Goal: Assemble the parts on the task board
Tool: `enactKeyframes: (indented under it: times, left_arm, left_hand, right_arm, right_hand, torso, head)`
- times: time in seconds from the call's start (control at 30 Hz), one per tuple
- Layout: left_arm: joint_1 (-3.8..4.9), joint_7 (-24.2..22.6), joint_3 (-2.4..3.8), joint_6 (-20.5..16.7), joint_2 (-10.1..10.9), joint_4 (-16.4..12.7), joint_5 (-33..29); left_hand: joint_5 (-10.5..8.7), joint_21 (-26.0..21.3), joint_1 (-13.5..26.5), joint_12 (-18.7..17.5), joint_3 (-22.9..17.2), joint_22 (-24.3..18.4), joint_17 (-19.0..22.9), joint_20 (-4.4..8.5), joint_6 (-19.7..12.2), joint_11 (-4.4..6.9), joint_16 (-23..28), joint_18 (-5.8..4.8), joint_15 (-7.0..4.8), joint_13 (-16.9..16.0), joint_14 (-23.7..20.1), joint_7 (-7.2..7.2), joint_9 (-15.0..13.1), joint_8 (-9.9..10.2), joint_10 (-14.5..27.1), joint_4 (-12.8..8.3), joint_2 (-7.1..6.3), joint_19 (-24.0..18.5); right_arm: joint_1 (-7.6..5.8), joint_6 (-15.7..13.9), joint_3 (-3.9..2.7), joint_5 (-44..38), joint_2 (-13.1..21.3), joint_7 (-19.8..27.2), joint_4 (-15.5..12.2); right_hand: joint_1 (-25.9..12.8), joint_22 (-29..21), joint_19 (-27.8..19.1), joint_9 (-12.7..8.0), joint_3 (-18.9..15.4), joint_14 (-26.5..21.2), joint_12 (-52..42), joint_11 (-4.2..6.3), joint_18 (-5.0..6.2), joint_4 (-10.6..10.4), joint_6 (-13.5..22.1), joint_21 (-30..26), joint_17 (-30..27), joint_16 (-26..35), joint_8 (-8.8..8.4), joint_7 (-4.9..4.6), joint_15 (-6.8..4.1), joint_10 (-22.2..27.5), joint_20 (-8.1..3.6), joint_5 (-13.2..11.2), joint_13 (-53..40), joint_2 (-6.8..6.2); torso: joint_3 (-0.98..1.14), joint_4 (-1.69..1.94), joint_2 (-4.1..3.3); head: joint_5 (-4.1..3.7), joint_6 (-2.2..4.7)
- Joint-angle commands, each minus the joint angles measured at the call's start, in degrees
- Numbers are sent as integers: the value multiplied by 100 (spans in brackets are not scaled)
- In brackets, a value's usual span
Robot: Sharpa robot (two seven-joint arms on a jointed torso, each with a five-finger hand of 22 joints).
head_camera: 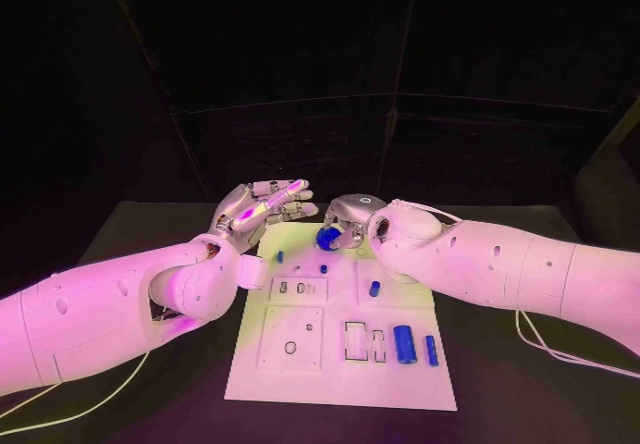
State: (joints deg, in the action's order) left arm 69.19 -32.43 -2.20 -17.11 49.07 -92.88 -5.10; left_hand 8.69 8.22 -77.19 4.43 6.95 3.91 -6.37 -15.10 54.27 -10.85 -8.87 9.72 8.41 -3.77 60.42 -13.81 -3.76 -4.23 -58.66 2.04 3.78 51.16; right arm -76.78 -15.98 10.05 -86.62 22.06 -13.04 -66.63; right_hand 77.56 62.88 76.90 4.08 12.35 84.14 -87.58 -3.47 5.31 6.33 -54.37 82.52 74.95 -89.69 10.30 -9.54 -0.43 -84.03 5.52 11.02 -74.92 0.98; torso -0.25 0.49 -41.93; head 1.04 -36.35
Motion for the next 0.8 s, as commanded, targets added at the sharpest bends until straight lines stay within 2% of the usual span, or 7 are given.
enactKeyframes:
  times: [0.03, 0.3, 0.8]
  left_arm:
    - [17, -26, 5, 56, -3, -14, 5]
    - [28, -31, 5, 54, -9, -10, 5]
    - [35, -31, 5, 53, -23, 1, 5]
  left_hand:
    - [-14, -34, -5, -18, -6, -4, -8, 12, 7, -8, 38, 80, 4, 6, 38, -26, 6, 6, -2, -30, 36, 47]
    - [-14, -35, -5, -19, -5, -4, -9, 11, 6, -8, 40, 80, 5, 6, 39, -27, 6, 6, -2, -31, 37, 48]
    - [-14, -35, -5, -19, -5, -4, -9, 11, 6, -8, 40, 80, 5, 6, 39, -27, 6, 6, -2, -31, 37, 48]
  right_arm:
    - [1, 2, -4, -155, -59, 5, 53]
    - [54, 96, -5, -159, -186, 18, 116]
    - [119, 80, -5, -160, -356, 22, 289]
  right_hand:
    - [-18, 9, 48, 7, 32, 570, -9, 24, -59, 12, -304, 20, 1435, -12, 38, 145, -38, -388, -11, 20, -1164, 8]
    - [-45, 21, 54, 3, 50, 570, -5, 19, -61, 19, -302, 24, 1435, -12, 21, 139, -36, -386, -10, 12, -1160, -9]
    - [-101, 24, 54, -13, 105, 568, 24, 3, -62, 35, -261, 25, 1424, -8, -44, 119, -25, -360, -3, 0, -1122, -40]
  torso:
    - [3, -7, 5]
    - [8, -15, 8]
    - [9, -15, 5]
  head:
    - [18, -20]
    - [41, -38]
    - [52, -57]
